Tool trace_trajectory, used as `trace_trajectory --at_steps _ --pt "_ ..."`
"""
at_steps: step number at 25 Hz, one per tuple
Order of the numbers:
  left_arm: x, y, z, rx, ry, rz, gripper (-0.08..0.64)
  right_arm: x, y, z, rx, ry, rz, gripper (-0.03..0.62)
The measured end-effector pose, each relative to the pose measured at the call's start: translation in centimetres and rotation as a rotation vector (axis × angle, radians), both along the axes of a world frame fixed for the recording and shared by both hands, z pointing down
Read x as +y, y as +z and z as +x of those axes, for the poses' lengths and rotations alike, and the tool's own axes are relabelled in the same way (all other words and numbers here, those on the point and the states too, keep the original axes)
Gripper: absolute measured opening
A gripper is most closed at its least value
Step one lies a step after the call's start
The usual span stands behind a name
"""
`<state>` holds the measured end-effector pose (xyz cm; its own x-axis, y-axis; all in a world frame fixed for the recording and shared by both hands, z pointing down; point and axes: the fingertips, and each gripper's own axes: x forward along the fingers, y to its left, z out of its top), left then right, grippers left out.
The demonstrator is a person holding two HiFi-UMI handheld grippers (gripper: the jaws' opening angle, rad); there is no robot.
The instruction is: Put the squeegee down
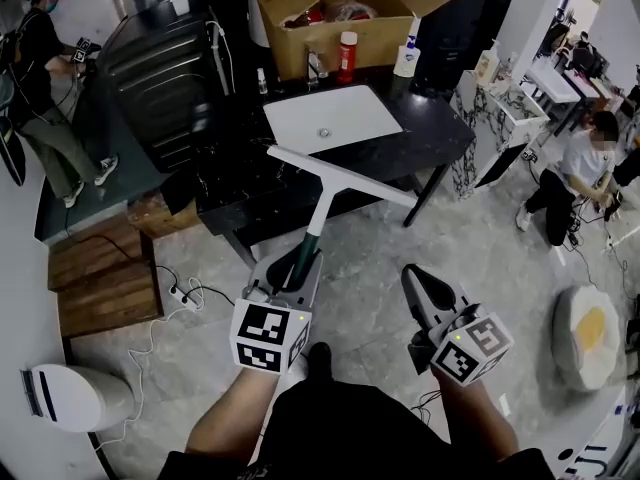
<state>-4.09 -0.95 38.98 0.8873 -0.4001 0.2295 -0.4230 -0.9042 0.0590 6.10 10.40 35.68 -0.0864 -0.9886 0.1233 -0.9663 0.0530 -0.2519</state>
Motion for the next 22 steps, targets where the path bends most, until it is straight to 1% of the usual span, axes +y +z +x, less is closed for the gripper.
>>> trace_trajectory --at_steps 6,13,22 --pt "-3.8 0.3 1.1 0.001 0.014 -0.011 0.101 -4.0 -0.5 1.2 0.005 0.012 0.004 0.005" --pt "-6.2 0.8 2.4 -0.014 0.039 -0.013 0.101 -6.0 0.5 2.1 -0.023 0.034 0.009 0.006" --pt "-9.1 1.2 5.9 -0.04 0.017 -0.023 0.101 -8.3 1.3 6.5 -0.073 0.037 0.017 0.006"
